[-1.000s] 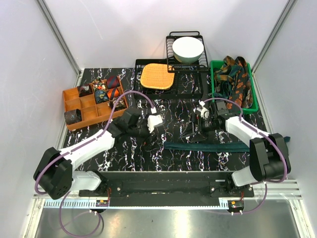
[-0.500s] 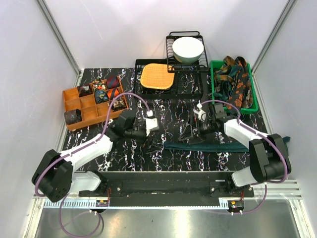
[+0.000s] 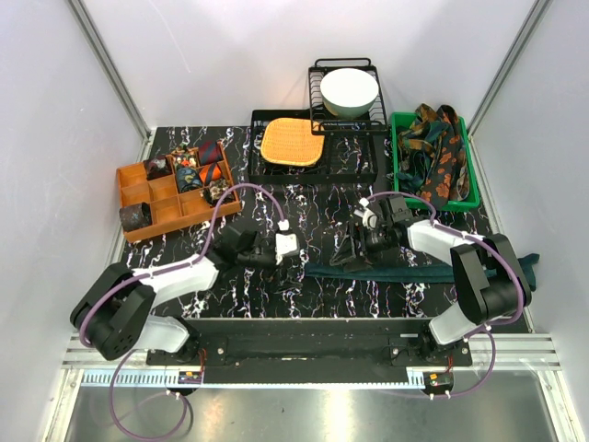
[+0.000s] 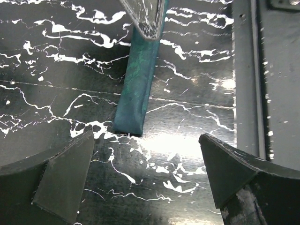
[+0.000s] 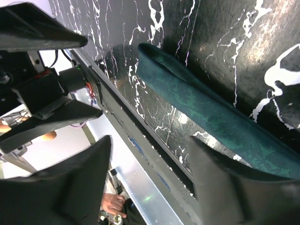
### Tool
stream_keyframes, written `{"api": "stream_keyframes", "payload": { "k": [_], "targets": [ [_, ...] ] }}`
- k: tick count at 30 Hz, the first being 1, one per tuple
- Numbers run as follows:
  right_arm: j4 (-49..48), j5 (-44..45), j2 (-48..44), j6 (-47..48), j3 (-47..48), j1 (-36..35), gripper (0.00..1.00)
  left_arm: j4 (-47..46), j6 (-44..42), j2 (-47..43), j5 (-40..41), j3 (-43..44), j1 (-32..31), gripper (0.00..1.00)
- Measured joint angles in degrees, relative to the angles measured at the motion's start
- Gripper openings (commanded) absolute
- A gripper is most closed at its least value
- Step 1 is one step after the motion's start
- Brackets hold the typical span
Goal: Roll the ties
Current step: Roll the tie at the center of the board.
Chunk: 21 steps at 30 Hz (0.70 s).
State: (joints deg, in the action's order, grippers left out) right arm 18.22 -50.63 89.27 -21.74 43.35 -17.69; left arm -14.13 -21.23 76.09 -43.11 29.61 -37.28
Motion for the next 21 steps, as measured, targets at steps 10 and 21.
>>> {"api": "stream_keyframes", "payload": {
  "k": [10, 21],
  "targets": [
    [-7.0, -3.7, 0.4, -3.2, -3.1, 0.0, 0.00, 1.7, -4.7, 5.7, 4.0, 1.8, -1.3, 0.99],
    [-11.1, -5.9, 9.1, -4.7, -3.5, 0.0, 0.00, 4.5, -7.2, 14.8, 4.3, 9.9, -2.0, 0.81]
  ]
}}
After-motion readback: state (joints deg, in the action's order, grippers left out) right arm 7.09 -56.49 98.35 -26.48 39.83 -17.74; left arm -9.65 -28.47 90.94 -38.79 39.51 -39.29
